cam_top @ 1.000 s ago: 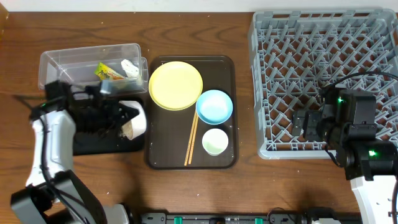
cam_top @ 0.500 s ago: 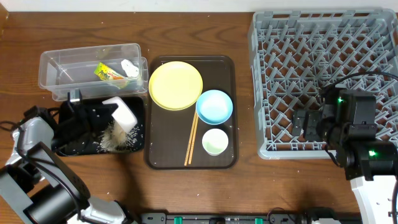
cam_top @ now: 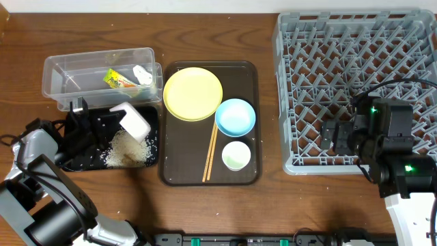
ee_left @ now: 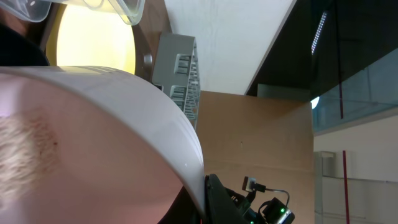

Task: Sort waste into correct bins and load items into the dishwasher rack
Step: 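Tip the pink bowl over the black tray to dump the rice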

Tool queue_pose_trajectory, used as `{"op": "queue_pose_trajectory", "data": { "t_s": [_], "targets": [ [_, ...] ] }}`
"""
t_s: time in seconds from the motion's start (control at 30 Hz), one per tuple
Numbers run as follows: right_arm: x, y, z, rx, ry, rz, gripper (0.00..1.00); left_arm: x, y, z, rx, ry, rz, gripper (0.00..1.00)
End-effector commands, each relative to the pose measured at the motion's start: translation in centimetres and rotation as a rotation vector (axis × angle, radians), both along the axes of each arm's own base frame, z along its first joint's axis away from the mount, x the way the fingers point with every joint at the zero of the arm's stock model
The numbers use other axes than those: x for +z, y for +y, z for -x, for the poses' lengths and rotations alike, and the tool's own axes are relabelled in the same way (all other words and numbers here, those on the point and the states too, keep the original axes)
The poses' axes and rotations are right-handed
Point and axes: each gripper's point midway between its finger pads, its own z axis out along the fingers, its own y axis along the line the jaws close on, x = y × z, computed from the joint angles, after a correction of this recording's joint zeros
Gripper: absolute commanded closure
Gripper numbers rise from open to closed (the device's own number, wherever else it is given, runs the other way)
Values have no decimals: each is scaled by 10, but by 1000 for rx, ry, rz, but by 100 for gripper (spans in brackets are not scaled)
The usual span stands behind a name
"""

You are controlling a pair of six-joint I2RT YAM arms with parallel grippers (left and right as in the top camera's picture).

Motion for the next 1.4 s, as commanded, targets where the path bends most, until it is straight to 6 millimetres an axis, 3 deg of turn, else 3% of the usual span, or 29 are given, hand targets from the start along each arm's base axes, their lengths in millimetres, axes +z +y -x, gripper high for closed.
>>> {"op": "queue_pose_trajectory", "data": {
  "t_s": [0.0,0.27,0.63,0.8,1.0,1.13,1.3,1.37],
  "targets": [
    [5,5,-1,24,-12,2,1,4,2,-1,10,-26,18,94],
    [5,5,-1,24,-12,2,1,-13,6,-3,-1,21,-70,94],
    [5,5,-1,24,-12,2,1,-13,10,-8,2,-30,-108,94],
    [5,5,-1,24,-12,2,1,3,9,-10,8,-137,-72,94],
    [5,5,-1,24,-12,2,1,-11,12,-11,7,-63,-112,94],
    [5,5,-1,24,-12,2,1,3,12,-12,11,-142,-76,94],
    [5,5,-1,24,-12,2,1,-8,13,-12,9,-74,-103,94],
    [5,5,-1,24,-12,2,1,-1,12,-12,11,-102,-71,94]
  ]
}}
